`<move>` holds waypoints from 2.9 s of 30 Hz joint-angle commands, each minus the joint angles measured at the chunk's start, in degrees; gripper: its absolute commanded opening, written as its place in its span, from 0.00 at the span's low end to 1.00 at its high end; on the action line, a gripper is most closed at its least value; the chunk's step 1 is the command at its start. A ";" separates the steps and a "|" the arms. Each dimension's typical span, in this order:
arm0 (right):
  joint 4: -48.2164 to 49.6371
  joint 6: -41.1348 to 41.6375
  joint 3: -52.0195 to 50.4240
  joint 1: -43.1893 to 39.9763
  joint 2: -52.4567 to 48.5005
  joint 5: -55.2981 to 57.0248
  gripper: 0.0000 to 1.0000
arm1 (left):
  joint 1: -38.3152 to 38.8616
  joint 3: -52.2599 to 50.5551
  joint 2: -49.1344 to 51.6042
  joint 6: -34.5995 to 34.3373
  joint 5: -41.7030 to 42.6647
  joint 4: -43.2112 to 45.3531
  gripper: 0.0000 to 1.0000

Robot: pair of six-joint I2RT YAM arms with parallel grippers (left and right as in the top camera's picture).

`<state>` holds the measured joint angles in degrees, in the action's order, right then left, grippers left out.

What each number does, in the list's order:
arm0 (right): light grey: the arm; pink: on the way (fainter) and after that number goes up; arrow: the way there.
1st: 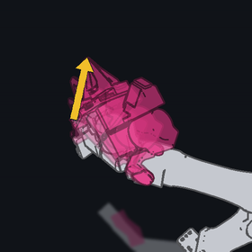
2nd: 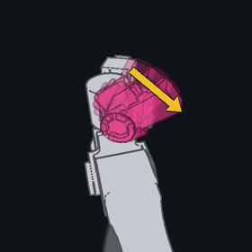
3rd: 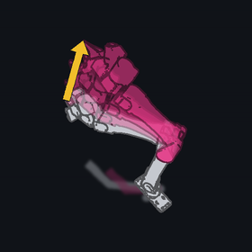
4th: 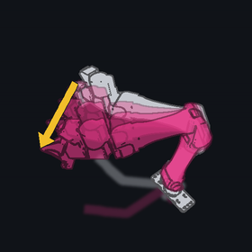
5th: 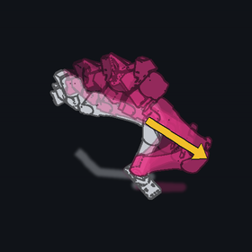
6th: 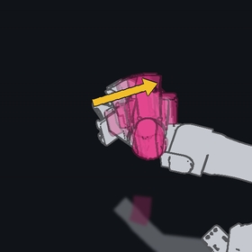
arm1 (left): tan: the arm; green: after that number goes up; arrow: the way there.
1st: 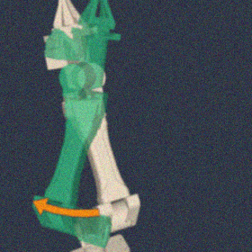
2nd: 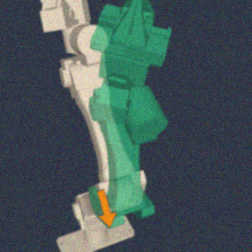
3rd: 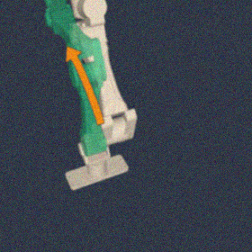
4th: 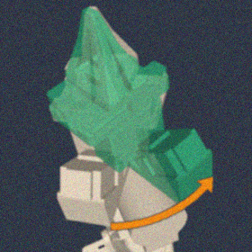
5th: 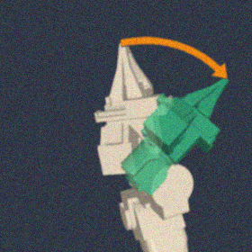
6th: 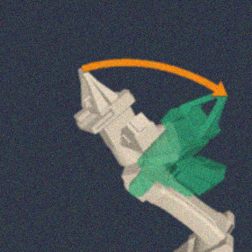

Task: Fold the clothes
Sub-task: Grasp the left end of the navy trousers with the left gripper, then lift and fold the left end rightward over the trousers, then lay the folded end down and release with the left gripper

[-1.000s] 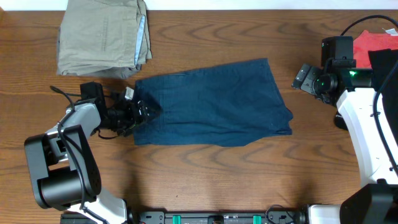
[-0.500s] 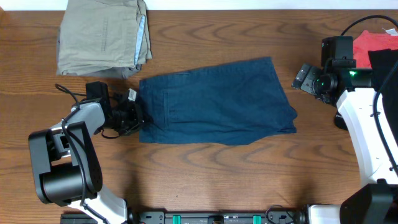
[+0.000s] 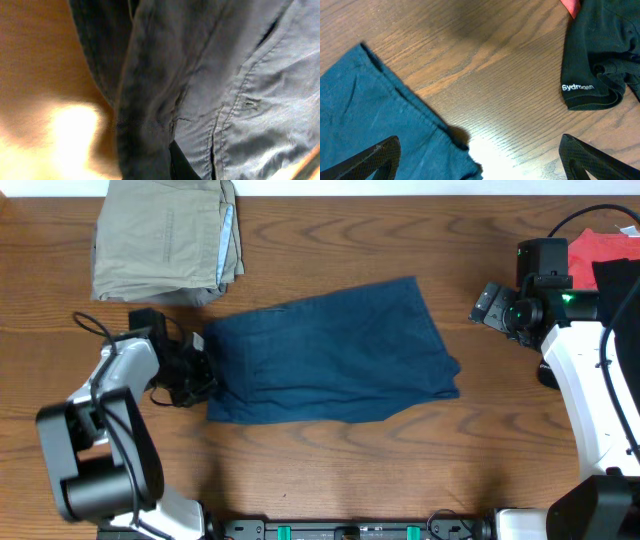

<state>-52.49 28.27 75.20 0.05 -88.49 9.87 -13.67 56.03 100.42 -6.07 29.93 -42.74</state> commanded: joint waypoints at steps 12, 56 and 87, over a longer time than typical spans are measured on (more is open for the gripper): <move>0.04 0.42 0.11 0.11 0.04 0.22 0.99 | -0.39 10.86 -22.01 -0.22 -8.20 -14.49 0.06; 0.04 0.42 0.11 0.11 0.04 0.22 0.99 | 20.50 35.76 -4.00 -2.51 -20.11 -27.32 0.06; 0.04 0.42 0.11 0.11 0.04 0.22 0.99 | 26.60 29.31 4.24 -5.66 -11.04 -12.48 0.06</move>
<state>-52.47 28.27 75.20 0.05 -88.49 9.87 12.51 85.78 103.50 -10.98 15.35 -55.92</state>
